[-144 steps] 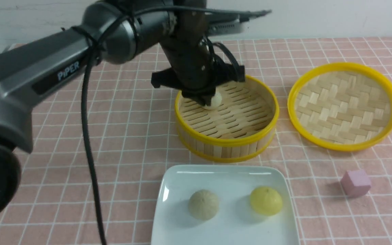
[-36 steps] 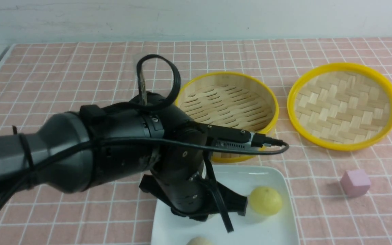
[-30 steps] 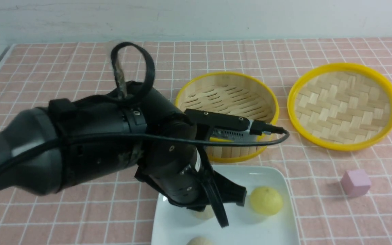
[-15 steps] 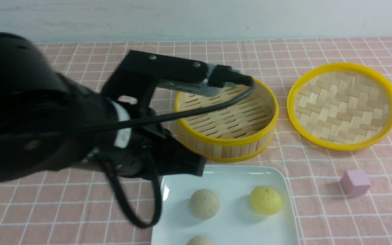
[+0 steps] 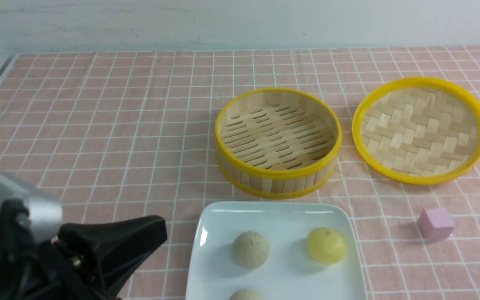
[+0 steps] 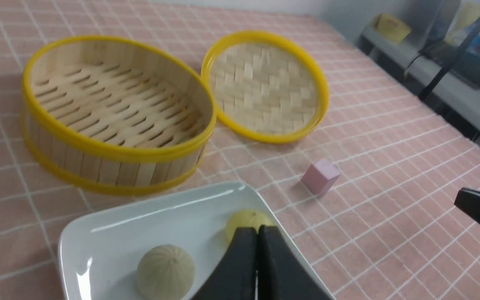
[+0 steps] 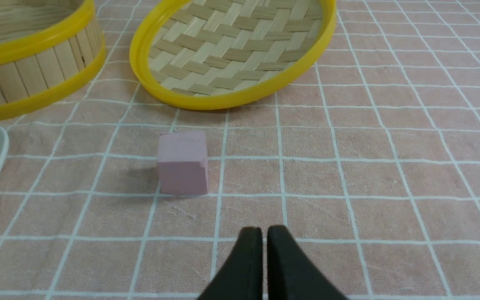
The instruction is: Put the steamed buns into the plate on the pink tablecloth.
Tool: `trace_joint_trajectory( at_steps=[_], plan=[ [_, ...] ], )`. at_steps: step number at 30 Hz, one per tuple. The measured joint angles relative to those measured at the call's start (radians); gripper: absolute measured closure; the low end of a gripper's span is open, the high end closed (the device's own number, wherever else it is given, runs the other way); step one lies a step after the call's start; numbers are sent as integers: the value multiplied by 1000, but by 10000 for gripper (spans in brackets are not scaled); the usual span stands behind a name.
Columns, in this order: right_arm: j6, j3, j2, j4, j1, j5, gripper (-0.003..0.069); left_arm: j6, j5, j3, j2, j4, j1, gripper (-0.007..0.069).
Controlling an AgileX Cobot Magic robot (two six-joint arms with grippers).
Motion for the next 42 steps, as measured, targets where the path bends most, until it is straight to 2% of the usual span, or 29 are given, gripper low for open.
trace_joint_trajectory(
  at_steps=[8,17,20,22,24,26,28,30,35,38,42],
  plan=[
    [0,0,0,0,0,0,608,0,37,23,-19,40,0,594],
    [0,0,0,0,0,0,599,-4,134,23,-26,30,11,590],
    [0,0,0,0,0,0,594,23,177,36,-65,-8,98,586],
    [0,0,0,0,0,0,589,124,188,65,-126,-32,215,582],
    [0,0,0,0,0,0,587,171,188,82,-158,-48,272,581],
    [0,0,0,0,0,0,582,286,187,149,-257,-97,425,577],
    [0,0,0,0,0,0,582,318,186,177,-293,-111,496,574],
    [0,0,0,0,0,0,580,358,186,244,-374,-131,631,571],
    [0,0,0,0,0,0,575,382,194,352,-502,-145,856,568],
    [0,0,0,0,0,0,575,386,201,404,-562,-145,918,563],
    [0,0,0,0,0,0,571,386,209,449,-575,-146,925,557]
  ],
)
